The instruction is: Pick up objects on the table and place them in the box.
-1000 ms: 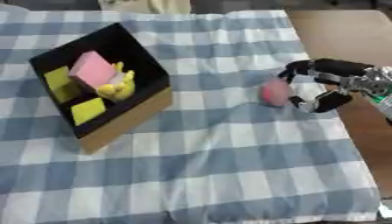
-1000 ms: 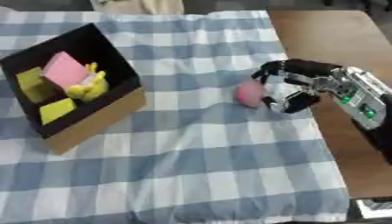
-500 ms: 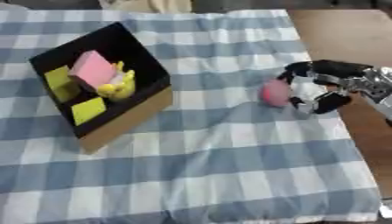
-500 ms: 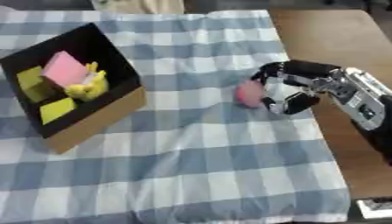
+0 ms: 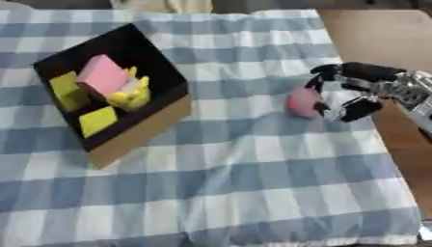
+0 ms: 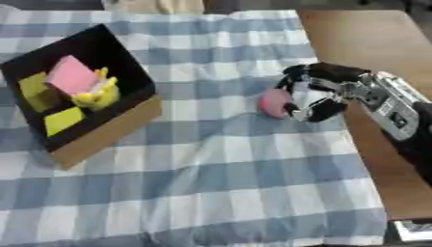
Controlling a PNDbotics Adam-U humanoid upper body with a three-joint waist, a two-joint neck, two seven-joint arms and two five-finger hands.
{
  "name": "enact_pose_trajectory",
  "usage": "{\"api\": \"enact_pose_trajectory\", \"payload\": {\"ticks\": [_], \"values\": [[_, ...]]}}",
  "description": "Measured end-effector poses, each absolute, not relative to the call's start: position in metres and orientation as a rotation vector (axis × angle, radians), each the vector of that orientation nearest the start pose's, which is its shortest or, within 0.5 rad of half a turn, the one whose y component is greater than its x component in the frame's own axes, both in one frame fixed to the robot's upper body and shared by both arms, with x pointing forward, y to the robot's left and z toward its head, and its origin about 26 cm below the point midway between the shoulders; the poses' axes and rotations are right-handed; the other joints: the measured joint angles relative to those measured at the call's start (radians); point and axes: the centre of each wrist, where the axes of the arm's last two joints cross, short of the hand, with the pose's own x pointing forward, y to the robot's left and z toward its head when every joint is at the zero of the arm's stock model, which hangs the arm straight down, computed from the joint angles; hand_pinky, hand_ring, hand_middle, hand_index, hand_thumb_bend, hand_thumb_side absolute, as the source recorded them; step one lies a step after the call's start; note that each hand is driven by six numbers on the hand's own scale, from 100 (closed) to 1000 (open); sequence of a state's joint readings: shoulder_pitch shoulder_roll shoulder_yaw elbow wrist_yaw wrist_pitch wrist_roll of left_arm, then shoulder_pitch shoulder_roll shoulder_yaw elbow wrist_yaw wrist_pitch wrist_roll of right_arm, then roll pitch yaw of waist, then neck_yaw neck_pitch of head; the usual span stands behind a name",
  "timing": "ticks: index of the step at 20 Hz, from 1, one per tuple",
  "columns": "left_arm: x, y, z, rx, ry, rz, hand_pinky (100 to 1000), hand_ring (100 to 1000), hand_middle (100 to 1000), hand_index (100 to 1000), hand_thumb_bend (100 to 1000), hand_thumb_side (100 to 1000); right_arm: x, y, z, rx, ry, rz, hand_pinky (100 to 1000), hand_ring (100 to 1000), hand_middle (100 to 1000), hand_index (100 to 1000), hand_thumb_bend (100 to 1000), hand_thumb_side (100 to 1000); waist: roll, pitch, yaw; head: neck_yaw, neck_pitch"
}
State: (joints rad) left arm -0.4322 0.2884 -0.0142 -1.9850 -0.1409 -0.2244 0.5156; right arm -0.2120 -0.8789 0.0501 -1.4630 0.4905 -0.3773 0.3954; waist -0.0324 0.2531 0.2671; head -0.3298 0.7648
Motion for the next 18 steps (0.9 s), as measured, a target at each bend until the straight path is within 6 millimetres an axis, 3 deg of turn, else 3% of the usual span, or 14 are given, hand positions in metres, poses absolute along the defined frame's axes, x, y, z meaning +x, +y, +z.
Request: {"api": "enact_pose_trajectory", "payload": {"ticks": [9,18], "values": [[0.3115,0.2367,0.2325,-0.498,3.516,-0.244,770,954,868,803,491,581,0.3219,-0.4403,0.1429,-0.717,-1.354,1.525,879,945,368,612,133,325,0.0,0.003,0.002,-0.004,0.0],[0.3118,0.2351,0.2332,-0.486,3.515,-0.251,770,951,866,803,491,578,0.3189,-0.4396,0.1403,-0.716,-1.377,1.509,866,919,366,627,100,117,0.0,0.003,-0.001,-0.005,0.0]]}}
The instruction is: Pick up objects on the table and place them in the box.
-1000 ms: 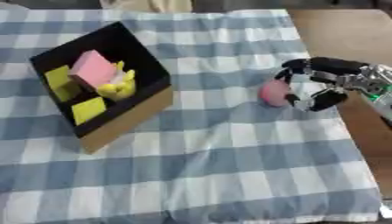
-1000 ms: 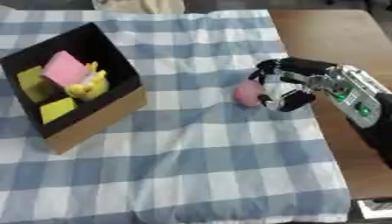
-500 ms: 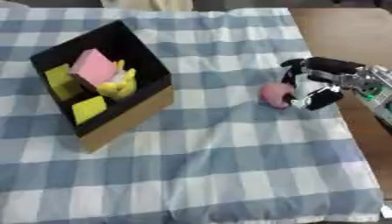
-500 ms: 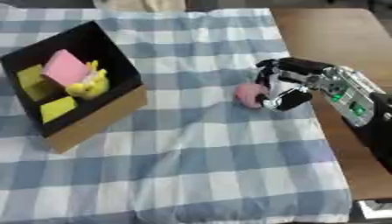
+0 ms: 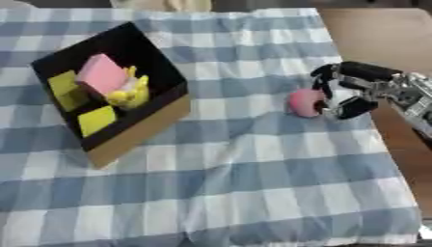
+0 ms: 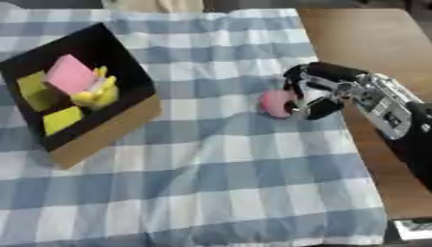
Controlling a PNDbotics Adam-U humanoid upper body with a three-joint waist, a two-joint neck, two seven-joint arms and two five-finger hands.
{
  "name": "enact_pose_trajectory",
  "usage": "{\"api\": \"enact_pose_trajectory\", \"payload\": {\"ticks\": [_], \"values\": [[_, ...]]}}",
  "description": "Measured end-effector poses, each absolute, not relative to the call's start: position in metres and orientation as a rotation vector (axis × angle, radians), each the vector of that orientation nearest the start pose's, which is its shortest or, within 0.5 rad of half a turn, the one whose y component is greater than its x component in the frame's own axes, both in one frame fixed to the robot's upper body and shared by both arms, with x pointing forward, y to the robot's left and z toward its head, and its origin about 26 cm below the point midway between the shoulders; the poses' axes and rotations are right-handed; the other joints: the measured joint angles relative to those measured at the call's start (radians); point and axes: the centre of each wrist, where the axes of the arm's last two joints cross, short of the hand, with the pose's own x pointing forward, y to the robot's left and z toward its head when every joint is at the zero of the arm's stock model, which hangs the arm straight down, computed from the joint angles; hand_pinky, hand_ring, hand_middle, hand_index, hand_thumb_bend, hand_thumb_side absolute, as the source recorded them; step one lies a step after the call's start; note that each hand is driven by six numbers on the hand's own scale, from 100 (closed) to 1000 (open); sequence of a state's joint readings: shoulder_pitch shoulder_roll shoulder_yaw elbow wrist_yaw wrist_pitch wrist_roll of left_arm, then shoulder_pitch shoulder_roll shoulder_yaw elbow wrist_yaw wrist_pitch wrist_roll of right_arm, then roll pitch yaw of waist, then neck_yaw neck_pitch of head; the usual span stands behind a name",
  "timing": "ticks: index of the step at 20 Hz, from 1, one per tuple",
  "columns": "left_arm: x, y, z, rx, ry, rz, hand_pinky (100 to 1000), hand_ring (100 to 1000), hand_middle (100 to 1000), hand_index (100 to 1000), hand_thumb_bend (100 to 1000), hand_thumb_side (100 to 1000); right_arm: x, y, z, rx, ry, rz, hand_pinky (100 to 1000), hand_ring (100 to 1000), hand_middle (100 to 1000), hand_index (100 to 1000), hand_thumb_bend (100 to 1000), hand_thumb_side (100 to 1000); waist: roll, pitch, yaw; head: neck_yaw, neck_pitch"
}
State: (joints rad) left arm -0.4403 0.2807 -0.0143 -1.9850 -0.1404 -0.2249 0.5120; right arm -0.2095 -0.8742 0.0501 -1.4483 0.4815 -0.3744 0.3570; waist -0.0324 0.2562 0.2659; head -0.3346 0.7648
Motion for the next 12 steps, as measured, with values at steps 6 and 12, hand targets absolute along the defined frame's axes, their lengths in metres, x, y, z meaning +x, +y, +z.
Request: {"api": "enact_pose_trajectory", "payload": {"ticks": [6,12], "values": [[0.312,0.235,0.233,-0.484,3.514,-0.249,769,946,863,803,494,574,0.316,-0.434,0.142,-0.682,-1.4,1.495,863,915,349,621,100,100,0.0,0.0,-0.003,0.003,0.0],[0.312,0.235,0.233,-0.484,3.514,-0.249,769,942,860,803,495,571,0.315,-0.429,0.151,-0.66,-1.452,1.452,858,909,324,607,100,100,0.0,-0.001,-0.008,0.004,0.0]]}}
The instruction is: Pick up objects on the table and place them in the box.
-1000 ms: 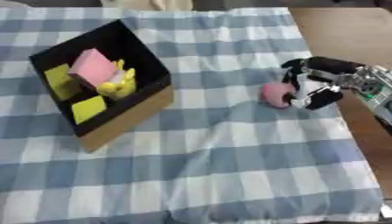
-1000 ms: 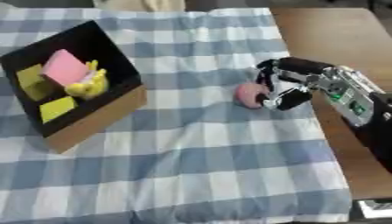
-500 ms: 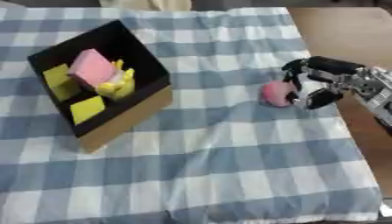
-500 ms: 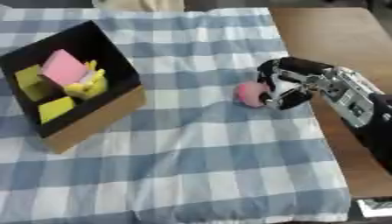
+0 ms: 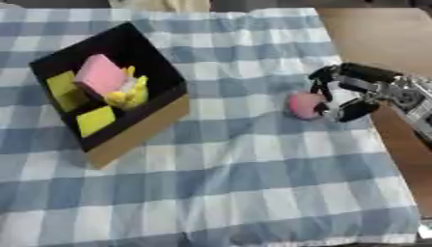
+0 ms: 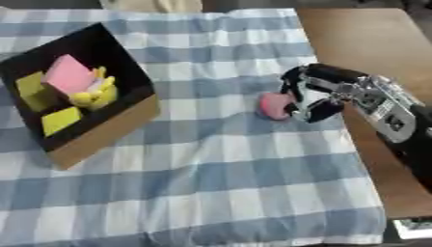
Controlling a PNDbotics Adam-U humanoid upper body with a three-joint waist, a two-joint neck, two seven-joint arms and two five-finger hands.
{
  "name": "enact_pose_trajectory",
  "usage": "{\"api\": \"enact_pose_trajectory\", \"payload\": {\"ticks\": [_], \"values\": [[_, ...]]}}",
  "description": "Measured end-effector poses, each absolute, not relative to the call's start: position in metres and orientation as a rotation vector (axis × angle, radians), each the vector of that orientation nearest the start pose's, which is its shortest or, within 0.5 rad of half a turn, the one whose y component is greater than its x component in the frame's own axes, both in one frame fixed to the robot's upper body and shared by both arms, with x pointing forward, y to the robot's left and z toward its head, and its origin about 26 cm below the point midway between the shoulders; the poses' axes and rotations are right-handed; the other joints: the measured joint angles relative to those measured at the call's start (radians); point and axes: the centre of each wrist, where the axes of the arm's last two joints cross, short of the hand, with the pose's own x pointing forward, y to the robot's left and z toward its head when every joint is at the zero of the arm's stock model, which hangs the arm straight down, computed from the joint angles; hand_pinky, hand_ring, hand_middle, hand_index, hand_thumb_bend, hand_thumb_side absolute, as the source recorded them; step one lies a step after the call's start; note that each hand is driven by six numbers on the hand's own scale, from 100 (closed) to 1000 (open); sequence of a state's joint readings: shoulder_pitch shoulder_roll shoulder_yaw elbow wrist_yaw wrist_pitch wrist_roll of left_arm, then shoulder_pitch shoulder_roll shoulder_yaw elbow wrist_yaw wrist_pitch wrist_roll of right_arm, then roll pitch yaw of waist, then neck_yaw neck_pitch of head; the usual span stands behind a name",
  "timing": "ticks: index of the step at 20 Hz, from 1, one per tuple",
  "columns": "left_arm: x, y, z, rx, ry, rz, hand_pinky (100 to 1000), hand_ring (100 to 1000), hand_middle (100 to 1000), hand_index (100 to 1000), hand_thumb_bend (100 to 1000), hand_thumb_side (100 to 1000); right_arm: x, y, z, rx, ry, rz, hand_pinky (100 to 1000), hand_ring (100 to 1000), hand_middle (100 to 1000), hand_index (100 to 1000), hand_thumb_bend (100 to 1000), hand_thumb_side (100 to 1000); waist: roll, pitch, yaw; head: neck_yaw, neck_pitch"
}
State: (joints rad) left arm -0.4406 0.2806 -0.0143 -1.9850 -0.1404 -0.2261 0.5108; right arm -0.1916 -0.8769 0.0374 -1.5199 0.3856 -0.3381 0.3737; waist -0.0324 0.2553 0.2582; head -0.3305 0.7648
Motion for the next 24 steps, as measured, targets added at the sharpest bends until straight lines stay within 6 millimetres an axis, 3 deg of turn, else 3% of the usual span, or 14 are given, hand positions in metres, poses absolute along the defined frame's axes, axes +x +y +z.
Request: {"api": "enact_pose_trajectory", "payload": {"ticks": [5,13,24], "values": [[0.312,0.235,0.233,-0.484,3.514,-0.248,769,939,858,803,497,569,0.313,-0.426,0.16,-0.653,-1.491,1.429,856,905,311,601,100,100,0.0,0.0,-0.005,0.001,0.0],[0.312,0.235,0.233,-0.485,3.515,-0.246,769,940,858,804,495,570,0.309,-0.415,0.191,-0.665,-1.61,1.439,854,898,282,591,100,100,0.0,0.0,-0.011,0.003,0.0],[0.312,0.234,0.233,-0.462,3.502,-0.22,766,913,841,803,508,552,0.325,-0.377,0.263,-0.613,-1.86,1.518,854,891,264,587,100,100,-0.001,-0.006,0.014,-0.021,0.0]]}}
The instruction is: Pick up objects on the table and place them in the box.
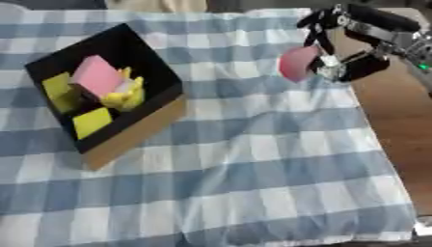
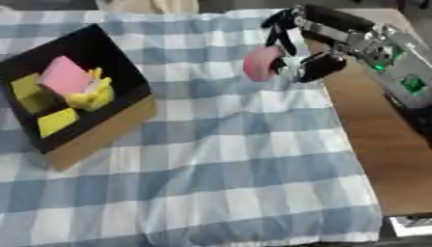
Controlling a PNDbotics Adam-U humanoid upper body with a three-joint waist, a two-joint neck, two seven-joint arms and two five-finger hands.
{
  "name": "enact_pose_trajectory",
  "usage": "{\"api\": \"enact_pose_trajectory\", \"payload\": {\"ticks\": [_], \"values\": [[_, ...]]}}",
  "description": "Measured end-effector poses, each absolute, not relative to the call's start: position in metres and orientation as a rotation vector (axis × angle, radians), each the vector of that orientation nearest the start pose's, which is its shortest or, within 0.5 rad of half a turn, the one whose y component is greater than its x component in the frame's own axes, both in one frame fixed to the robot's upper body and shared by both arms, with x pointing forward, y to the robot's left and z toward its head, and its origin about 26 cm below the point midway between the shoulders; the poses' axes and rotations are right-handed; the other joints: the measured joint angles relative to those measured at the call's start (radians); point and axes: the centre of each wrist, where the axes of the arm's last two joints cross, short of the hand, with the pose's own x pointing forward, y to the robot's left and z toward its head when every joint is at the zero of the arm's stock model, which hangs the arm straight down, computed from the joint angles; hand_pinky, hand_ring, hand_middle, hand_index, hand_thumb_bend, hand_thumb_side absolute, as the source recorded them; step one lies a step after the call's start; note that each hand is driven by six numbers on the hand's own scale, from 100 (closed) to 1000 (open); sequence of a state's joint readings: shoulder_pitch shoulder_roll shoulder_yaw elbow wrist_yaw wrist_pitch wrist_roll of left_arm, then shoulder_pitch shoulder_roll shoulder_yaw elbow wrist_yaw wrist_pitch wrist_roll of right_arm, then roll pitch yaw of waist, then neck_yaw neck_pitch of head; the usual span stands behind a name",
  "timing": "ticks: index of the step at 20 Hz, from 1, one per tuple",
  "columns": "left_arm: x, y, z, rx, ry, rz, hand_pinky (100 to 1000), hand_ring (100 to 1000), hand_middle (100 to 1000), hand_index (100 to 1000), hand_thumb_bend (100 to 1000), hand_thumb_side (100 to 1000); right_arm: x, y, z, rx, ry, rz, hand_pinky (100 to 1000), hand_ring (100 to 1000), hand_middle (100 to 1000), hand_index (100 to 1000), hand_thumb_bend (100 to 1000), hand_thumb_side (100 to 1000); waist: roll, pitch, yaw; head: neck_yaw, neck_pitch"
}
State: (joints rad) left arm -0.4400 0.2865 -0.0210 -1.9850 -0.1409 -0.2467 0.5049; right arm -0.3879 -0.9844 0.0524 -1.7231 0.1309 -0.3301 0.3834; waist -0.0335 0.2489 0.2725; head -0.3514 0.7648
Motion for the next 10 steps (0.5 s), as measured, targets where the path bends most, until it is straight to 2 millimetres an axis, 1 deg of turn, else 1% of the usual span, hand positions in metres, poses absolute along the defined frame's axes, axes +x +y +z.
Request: {"api": "enact_pose_trajectory", "payload": {"ticks": [5,10], "values": [[0.312,0.23,0.237,-0.413,3.479,-0.183,765,899,832,802,518,542,0.34,-0.354,0.296,-0.538,-1.946,1.558,855,891,255,585,100,100,-0.013,-0.003,0.026,-0.035,0.0],[0.313,0.227,0.242,-0.367,3.451,-0.163,763,883,820,802,527,530,0.354,-0.338,0.325,-0.483,-2.036,1.545,855,889,249,584,100,100,-0.027,-0.005,0.063,-0.099,0.0]]}}
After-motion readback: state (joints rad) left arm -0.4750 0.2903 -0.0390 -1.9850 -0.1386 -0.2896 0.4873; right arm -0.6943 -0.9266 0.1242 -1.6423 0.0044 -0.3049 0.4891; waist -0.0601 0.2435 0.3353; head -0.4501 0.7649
